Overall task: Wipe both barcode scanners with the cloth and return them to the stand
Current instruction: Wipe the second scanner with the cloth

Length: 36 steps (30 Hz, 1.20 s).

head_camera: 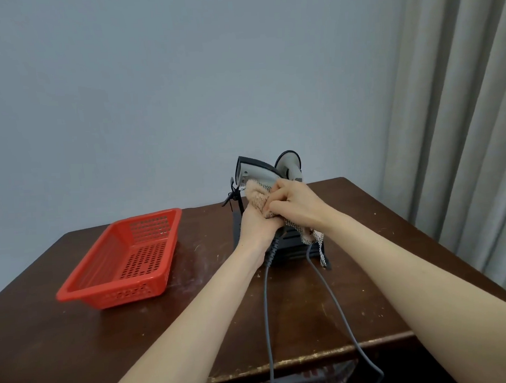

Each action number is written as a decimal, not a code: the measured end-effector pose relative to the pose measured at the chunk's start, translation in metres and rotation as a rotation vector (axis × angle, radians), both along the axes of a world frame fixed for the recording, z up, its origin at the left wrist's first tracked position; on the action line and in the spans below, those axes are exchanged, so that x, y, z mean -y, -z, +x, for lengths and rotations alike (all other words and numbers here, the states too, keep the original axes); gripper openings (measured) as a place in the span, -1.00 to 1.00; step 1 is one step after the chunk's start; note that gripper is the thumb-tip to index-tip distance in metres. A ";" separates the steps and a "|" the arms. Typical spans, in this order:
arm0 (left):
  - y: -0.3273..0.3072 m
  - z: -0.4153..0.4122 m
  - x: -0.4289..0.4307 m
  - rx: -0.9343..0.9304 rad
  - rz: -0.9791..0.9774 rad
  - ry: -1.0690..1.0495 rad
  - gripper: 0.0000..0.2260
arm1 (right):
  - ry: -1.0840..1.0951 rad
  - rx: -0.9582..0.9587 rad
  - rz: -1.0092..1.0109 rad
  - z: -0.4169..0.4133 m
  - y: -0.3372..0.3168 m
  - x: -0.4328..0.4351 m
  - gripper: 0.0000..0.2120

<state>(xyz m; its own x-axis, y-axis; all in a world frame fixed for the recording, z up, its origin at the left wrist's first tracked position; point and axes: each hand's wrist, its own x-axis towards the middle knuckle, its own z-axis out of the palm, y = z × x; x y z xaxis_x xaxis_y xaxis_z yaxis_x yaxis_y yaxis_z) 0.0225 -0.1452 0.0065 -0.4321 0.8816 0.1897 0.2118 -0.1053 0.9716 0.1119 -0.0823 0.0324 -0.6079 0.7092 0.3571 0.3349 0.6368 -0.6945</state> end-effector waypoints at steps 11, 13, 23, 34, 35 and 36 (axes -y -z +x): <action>0.005 -0.002 -0.005 0.117 -0.014 0.021 -0.80 | 0.064 0.035 0.011 -0.002 0.000 -0.006 -0.88; 0.004 0.000 -0.004 0.201 -0.028 0.047 -0.85 | 0.084 -0.028 -0.072 0.002 -0.002 -0.005 -0.87; -0.005 0.000 -0.002 0.592 -0.082 0.093 -0.86 | 0.141 -0.429 -0.384 0.007 0.012 -0.015 -0.72; -0.021 -0.010 -0.002 0.609 -0.311 0.302 -0.84 | 0.113 -0.566 -0.429 0.000 0.008 -0.007 -0.80; -0.021 -0.011 -0.002 0.629 -0.300 0.310 -0.84 | 0.105 -0.554 -0.420 0.001 0.007 -0.007 -0.81; -0.021 -0.011 -0.002 0.649 -0.282 0.314 -0.84 | 0.089 -0.538 -0.412 0.003 0.006 -0.006 -0.81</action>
<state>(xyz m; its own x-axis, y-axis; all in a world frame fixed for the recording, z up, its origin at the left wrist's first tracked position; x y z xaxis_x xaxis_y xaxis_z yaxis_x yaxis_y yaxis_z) 0.0110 -0.1432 0.0275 -0.1019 0.9584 -0.2665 -0.4081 0.2041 0.8898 0.1152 -0.0761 0.0259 -0.3544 0.8911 0.2834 -0.0859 0.2708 -0.9588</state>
